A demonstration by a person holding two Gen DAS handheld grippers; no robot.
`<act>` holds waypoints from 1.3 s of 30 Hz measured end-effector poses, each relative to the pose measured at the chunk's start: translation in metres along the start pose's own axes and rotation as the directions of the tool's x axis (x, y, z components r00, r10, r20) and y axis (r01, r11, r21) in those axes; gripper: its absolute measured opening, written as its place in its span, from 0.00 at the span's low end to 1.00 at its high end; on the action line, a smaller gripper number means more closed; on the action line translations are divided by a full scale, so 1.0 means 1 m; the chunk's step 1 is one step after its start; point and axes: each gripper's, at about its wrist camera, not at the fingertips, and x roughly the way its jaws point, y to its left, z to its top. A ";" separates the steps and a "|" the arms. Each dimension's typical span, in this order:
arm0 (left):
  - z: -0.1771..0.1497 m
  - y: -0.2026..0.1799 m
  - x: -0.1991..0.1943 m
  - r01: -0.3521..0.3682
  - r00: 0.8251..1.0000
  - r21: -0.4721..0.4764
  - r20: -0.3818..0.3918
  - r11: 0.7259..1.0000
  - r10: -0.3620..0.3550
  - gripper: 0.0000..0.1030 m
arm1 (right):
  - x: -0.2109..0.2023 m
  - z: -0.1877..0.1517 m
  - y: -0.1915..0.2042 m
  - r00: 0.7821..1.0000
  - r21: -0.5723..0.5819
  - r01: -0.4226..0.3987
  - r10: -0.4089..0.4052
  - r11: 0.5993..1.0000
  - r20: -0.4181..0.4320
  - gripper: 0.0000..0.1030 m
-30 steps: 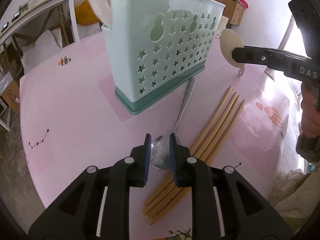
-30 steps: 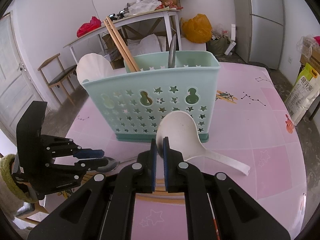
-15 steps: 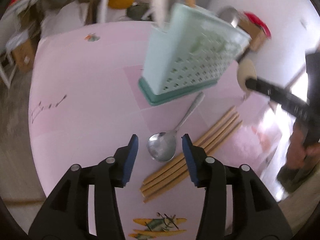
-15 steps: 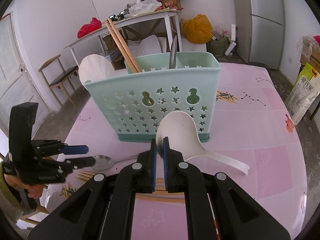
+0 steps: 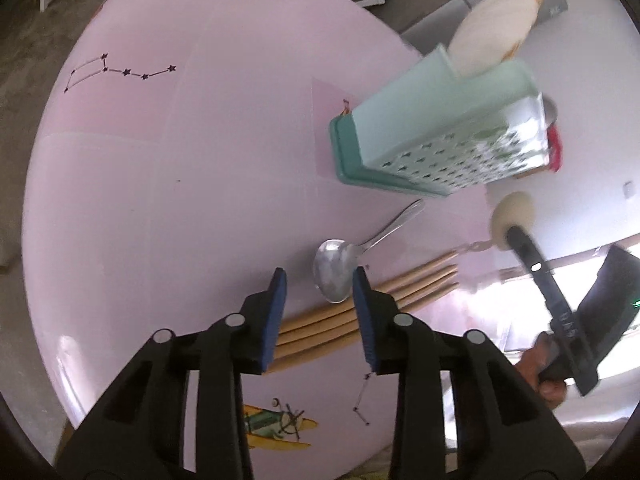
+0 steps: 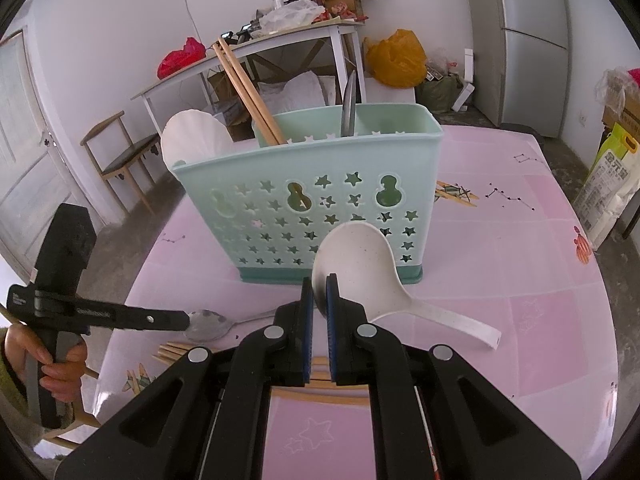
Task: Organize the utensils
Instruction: 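Lift the steel spoon toward the basket with the left gripper while right holds white spoon, then lower the steel spoon into the basket and open the left gripper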
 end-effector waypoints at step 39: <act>-0.045 -0.094 -0.109 -0.252 0.892 0.244 0.435 0.936 0.127 0.00 | -0.052 0.002 -0.024 0.984 0.042 0.015 -0.022 0.999 0.177 0.03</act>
